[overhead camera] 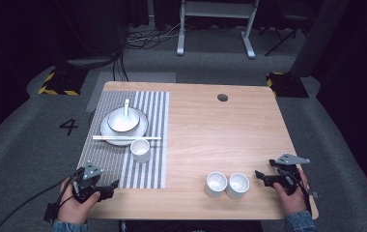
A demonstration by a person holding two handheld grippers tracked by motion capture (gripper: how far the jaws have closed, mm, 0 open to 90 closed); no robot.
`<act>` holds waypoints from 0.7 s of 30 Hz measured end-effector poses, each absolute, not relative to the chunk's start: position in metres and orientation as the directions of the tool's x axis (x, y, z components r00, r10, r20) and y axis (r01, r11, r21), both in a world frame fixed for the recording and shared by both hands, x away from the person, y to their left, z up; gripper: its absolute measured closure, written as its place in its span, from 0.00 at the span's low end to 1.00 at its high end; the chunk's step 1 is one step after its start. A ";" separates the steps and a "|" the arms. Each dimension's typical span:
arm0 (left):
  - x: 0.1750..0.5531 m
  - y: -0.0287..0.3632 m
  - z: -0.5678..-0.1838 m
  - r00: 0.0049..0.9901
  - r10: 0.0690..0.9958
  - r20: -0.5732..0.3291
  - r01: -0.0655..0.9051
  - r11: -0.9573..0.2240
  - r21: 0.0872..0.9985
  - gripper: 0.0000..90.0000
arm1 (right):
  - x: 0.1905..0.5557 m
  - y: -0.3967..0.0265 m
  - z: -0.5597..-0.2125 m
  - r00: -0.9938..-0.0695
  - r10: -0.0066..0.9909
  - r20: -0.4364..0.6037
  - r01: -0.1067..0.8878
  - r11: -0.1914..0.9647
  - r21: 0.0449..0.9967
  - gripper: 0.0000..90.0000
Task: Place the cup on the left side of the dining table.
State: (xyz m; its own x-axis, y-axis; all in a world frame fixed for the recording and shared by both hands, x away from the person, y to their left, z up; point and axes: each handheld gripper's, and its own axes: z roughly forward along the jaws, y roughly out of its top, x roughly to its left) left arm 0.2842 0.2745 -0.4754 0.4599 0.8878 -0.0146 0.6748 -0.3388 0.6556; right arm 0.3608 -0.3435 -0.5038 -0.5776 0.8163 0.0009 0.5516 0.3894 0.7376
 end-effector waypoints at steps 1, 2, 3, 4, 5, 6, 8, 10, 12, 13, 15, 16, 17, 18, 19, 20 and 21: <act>0.285 0.274 -0.478 0.464 0.886 -0.014 0.678 -0.344 0.650 0.24 | 0.361 -0.343 -0.504 -0.578 0.816 0.001 0.552 0.390 0.738 0.20; 0.285 0.273 -0.480 0.467 0.884 -0.012 0.678 -0.349 0.646 0.24 | 0.361 -0.343 -0.504 -0.578 0.816 0.001 0.552 0.389 0.738 0.20; 0.286 0.271 -0.482 0.469 0.883 -0.015 0.681 -0.351 0.643 0.24 | 0.361 -0.344 -0.504 -0.579 0.815 0.000 0.551 0.391 0.737 0.20; 0.286 0.271 -0.483 0.474 0.880 -0.013 0.680 -0.357 0.640 0.24 | 0.361 -0.343 -0.504 -0.578 0.816 0.001 0.552 0.390 0.738 0.20; 0.286 0.270 -0.484 0.476 0.879 -0.012 0.680 -0.359 0.639 0.24 | 0.361 -0.343 -0.504 -0.577 0.816 0.001 0.552 0.389 0.738 0.20; 0.286 0.270 -0.485 0.477 0.879 -0.010 0.679 -0.362 0.639 0.24 | 0.361 -0.343 -0.504 -0.578 0.816 0.001 0.552 0.389 0.738 0.20; 0.285 0.270 -0.487 0.475 0.880 -0.015 0.681 -0.357 0.640 0.24 | 0.361 -0.343 -0.504 -0.578 0.816 0.000 0.551 0.390 0.738 0.20; 0.285 0.270 -0.488 0.484 0.875 -0.008 0.674 -0.367 0.641 0.24 | 0.361 -0.343 -0.504 -0.578 0.816 0.001 0.551 0.390 0.738 0.20; 0.284 0.269 -0.491 0.488 0.873 0.003 0.657 -0.370 0.656 0.23 | 0.361 -0.344 -0.504 -0.579 0.816 0.000 0.551 0.391 0.737 0.20; 0.284 0.269 -0.492 0.489 0.872 0.009 0.653 -0.373 0.660 0.23 | 0.361 -0.343 -0.504 -0.578 0.816 0.001 0.551 0.390 0.738 0.20; 0.284 0.270 -0.495 0.490 0.871 0.009 0.651 -0.373 0.662 0.23 | 0.361 -0.344 -0.504 -0.579 0.816 0.000 0.551 0.391 0.737 0.20; 0.284 0.269 -0.496 0.486 0.874 0.003 0.653 -0.366 0.663 0.22 | 0.361 -0.344 -0.504 -0.579 0.816 0.000 0.551 0.391 0.737 0.20; 0.284 0.270 -0.497 0.486 0.874 0.007 0.651 -0.368 0.664 0.21 | 0.361 -0.344 -0.504 -0.579 0.816 0.000 0.551 0.391 0.737 0.20; 0.284 0.270 -0.498 0.488 0.873 0.008 0.651 -0.370 0.662 0.21 | 0.361 -0.343 -0.504 -0.578 0.816 0.001 0.551 0.390 0.738 0.20; 0.284 0.269 -0.500 0.484 0.875 0.006 0.652 -0.366 0.664 0.21 | 0.361 -0.343 -0.504 -0.577 0.816 0.001 0.552 0.389 0.738 0.20; 0.284 0.269 -0.501 0.481 0.876 -0.001 0.650 -0.356 0.671 0.20 | 0.361 -0.343 -0.504 -0.578 0.816 0.001 0.551 0.390 0.738 0.20; 0.284 0.269 -0.502 0.486 0.874 -0.006 0.645 -0.354 0.677 0.19 | 0.361 -0.343 -0.504 -0.577 0.816 0.001 0.552 0.390 0.738 0.20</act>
